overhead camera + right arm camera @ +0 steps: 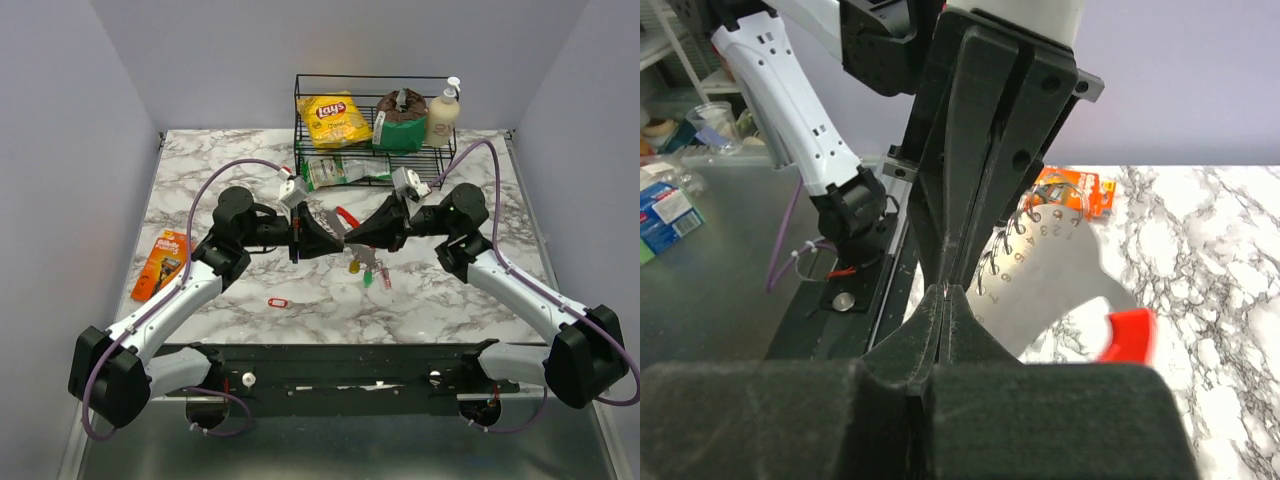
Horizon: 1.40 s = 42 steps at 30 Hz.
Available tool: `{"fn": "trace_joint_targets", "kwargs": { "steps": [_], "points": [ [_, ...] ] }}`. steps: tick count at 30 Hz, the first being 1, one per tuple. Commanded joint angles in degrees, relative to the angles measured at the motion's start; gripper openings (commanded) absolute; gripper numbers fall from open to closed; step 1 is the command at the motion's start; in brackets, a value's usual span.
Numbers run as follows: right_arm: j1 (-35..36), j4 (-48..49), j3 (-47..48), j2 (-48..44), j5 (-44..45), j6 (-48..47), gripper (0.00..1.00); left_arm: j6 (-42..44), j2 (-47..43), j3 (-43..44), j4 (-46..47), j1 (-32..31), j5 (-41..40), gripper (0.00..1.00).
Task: Put the keys on the keyring
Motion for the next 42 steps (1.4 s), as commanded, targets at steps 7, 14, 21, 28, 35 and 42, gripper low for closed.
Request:
{"fn": "trace_joint_targets", "kwargs": {
  "steps": [7, 14, 21, 28, 35, 42],
  "points": [
    [1.8, 3.0, 1.4, 1.9, -1.6, 1.5, 0.04, 3.6, -3.2, 2.7, -3.7, -1.5, -4.0, 0.0],
    [1.8, 2.5, 1.4, 2.0, -1.6, 1.7, 0.01, 2.0, -2.7, 2.2, -1.1, -1.6, -4.0, 0.0],
    [1.8, 1.5, 1.9, 2.4, 0.0, 1.7, 0.01, 1.1, -3.1, 1.5, 0.5, -1.5, -4.1, 0.0],
    [1.8, 1.5, 1.8, 3.2, 1.4, 2.9, 0.01, -0.6, -3.1, 0.7, 2.9, -1.6, -4.7, 0.13],
    [1.8, 2.4, 1.7, 3.3, 2.0, 3.7, 0.01, -1.6, -2.4, 0.5, 4.4, -1.5, -4.5, 0.35],
    [1.8, 2.8, 2.0, 3.5, 1.9, 4.2, 0.01, -2.5, -1.6, 0.4, 6.4, -1.5, -4.5, 0.27]
  ]
}}
